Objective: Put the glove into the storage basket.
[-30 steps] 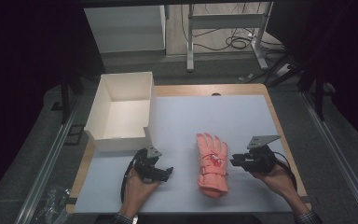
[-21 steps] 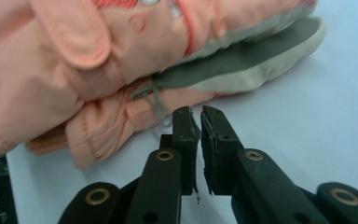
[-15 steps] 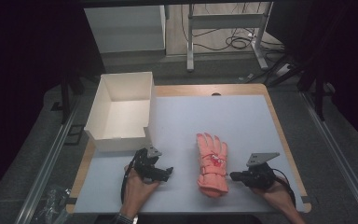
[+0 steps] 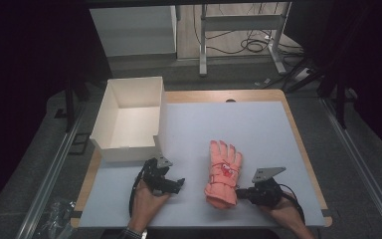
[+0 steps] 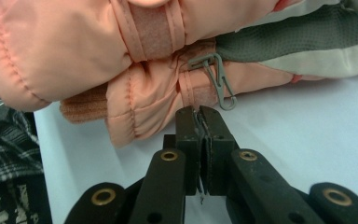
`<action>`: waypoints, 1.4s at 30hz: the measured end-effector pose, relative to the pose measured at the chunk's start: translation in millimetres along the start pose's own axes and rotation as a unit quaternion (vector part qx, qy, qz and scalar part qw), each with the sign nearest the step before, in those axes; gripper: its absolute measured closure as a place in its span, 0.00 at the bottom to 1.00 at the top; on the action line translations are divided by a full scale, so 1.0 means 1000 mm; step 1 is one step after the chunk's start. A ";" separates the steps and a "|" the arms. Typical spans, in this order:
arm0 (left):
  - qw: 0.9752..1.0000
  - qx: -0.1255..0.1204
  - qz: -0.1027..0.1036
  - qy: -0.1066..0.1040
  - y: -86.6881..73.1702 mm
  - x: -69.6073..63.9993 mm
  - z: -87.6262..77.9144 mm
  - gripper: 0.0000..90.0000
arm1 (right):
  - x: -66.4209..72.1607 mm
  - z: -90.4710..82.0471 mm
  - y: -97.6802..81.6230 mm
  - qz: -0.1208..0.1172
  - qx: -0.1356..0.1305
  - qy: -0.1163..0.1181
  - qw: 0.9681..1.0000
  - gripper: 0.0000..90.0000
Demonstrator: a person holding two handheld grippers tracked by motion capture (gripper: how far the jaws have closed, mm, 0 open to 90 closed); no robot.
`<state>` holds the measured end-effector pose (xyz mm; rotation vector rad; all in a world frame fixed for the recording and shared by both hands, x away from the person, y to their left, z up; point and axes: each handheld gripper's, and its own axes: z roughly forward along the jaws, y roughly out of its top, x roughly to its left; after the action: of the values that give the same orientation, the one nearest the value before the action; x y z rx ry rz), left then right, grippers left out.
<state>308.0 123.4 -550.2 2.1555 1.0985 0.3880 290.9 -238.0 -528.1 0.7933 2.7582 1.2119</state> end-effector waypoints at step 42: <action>1.000 0.000 0.006 -0.007 -0.002 0.001 -0.003 0.02 | -0.002 0.049 0.040 0.037 -0.034 -0.059 0.997 0.98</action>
<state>305.8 126.4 -548.7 2.1639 1.0772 0.3768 321.2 -182.9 -534.8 0.9374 2.6020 1.2206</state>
